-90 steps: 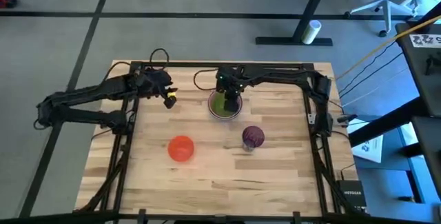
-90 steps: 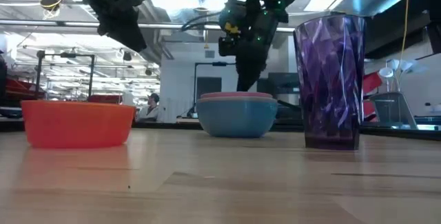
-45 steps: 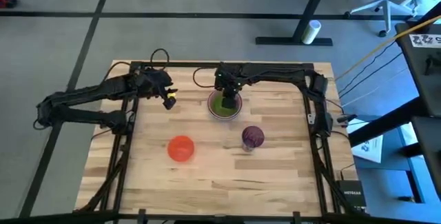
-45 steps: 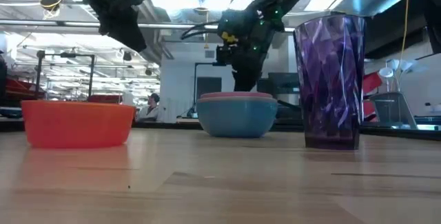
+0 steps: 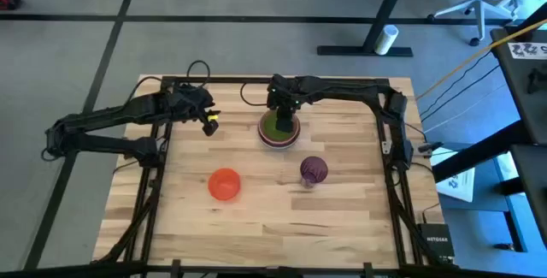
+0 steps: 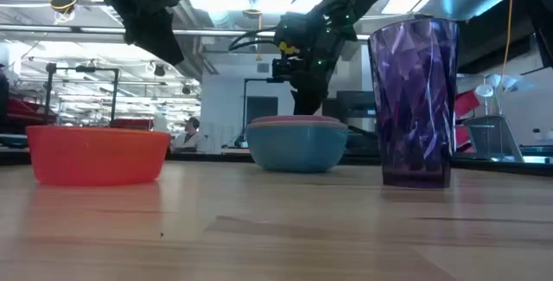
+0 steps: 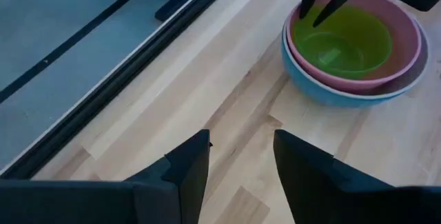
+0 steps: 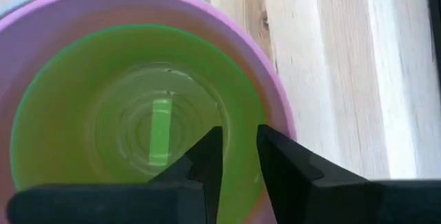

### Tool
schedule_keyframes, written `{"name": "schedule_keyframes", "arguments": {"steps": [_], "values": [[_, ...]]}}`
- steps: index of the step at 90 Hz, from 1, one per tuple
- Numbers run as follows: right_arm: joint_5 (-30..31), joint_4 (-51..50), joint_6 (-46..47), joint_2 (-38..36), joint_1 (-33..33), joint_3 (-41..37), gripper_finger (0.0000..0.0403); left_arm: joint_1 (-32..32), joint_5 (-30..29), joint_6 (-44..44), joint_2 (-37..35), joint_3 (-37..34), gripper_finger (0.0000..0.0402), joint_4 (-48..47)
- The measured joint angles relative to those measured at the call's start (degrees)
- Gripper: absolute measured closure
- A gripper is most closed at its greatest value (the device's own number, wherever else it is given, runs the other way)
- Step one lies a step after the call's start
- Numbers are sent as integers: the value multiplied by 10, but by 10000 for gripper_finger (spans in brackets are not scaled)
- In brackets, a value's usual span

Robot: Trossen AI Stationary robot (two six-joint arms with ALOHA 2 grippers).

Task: Nest bowls inside each other
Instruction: Remove the green bowl from the pink bowl

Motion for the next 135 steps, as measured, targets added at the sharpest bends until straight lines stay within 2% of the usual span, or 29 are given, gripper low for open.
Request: {"name": "schedule_keyframes", "arguments": {"steps": [19,35,49,65,98,120,135], "values": [[-34,-35,5,22,10,0,324,0,0,0,0,0,257,-6],[-11,-38,13,10,37,2,324,0,0,6,0,0,257,-4],[23,-55,2,5,39,42,322,2,0,11,0,0,257,1],[22,-41,-23,5,33,66,322,2,0,11,0,0,257,-2],[-12,-4,-45,34,30,67,322,2,0,10,0,0,257,-6],[-14,8,-64,63,31,66,322,2,0,0,0,0,257,-4],[-4,-20,-69,63,31,86,322,3,0,0,0,0,257,-4]]}}
